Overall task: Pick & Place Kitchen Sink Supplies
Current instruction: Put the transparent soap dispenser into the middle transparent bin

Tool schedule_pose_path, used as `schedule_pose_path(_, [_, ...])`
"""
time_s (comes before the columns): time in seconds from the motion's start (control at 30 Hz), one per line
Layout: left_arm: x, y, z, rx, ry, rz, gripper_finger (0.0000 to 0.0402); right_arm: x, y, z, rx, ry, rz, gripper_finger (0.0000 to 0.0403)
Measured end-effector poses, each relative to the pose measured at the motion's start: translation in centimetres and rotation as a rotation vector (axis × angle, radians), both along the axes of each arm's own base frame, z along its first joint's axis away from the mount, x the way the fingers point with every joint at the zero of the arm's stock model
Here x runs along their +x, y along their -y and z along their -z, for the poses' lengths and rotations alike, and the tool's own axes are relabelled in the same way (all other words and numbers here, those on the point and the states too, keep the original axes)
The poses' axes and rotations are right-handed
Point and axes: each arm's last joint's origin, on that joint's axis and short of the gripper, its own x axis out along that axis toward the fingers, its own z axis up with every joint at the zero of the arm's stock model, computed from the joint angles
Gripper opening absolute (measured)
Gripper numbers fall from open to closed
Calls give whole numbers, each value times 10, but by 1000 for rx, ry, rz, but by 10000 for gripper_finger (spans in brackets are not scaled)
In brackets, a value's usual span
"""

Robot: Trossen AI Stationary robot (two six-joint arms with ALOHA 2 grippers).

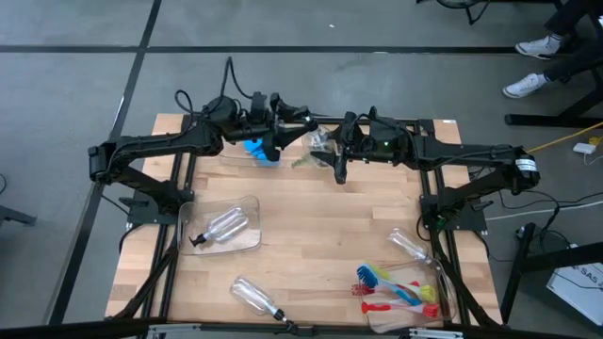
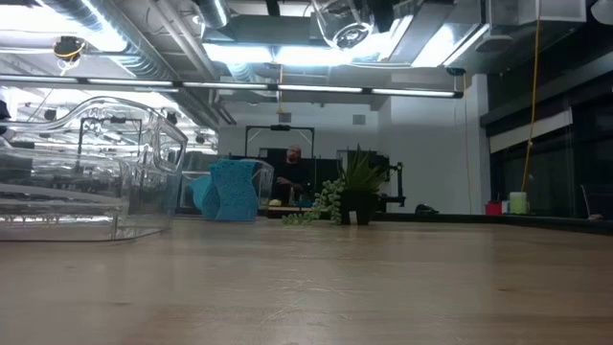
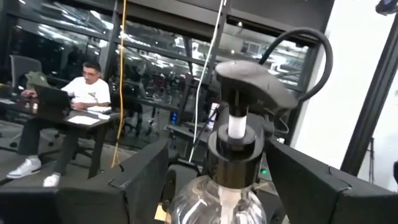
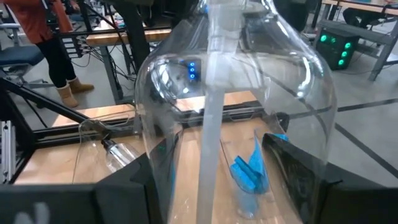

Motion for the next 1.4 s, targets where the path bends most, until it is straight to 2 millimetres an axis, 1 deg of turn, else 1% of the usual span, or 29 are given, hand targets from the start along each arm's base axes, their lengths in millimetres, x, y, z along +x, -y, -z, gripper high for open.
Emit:
schedule_pose_path(0.4, [3, 10, -2, 11, 26, -75, 265, 1, 3, 1, -1, -4, 10, 216])
schedule_pose_path(0.53, [3, 9, -2, 1, 26, -74, 265, 3, 3, 4, 0, -11, 10, 216])
schedule_pose_path(0.73, [10, 7, 5, -15, 7, -71, 265, 4, 3, 4, -1, -9, 10, 216])
schedule_pose_path(0.9, [11, 6, 6, -21, 7, -91, 262, 4, 3, 4, -1, -9, 10, 216])
schedule_pose_path(0.97, [11, 6, 6, -21, 10, -94, 254, 4, 3, 4, -1, -9, 11, 216])
schedule_pose_path(1.07, [11, 5, 6, -17, 11, -88, 231, 4, 3, 4, -1, -9, 11, 216])
schedule_pose_path(1.33, [11, 7, 6, 48, 3, -18, 138, 4, 3, 4, 4, -10, -2, 216])
schedule_pose_path(1.4, [10, 7, 6, 67, 2, 5, 128, 4, 4, 4, 18, -6, -31, 216])
